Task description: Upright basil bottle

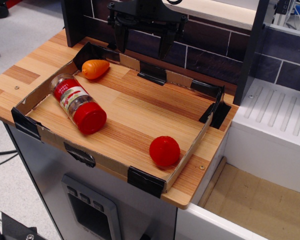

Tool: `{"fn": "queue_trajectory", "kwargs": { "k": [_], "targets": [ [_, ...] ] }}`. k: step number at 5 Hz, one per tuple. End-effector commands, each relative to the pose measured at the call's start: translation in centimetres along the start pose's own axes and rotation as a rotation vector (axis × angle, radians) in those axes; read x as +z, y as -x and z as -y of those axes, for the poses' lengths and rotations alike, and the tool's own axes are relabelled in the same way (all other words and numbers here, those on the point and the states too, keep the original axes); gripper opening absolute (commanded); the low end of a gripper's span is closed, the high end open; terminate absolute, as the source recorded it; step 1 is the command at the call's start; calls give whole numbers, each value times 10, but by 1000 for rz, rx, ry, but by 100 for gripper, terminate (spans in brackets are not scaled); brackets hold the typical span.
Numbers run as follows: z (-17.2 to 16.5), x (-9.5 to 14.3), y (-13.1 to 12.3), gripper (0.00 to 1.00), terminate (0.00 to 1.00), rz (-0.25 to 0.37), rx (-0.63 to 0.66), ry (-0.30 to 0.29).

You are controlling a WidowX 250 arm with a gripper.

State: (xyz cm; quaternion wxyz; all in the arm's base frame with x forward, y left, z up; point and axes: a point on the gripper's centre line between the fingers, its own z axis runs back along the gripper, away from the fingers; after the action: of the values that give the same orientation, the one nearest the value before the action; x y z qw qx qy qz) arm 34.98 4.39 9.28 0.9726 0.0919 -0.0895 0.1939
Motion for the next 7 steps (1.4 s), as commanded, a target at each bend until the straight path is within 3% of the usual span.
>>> {"fn": "queue_trajectory", "kwargs": {
  "k": [1,2,3,4,5,7],
  "targets": [
    [0,0,0,100,0,0,0,0],
    [-5,9,20,100,0,-23,14,4],
    [-11,20,37,100,0,-131,63,44],
    [-15,27,54,100,0,-176,130,50],
    [-25,29,76,100,0,-147,310,82],
    [-36,7,84,100,0,-32,538,94]
  ]
}}
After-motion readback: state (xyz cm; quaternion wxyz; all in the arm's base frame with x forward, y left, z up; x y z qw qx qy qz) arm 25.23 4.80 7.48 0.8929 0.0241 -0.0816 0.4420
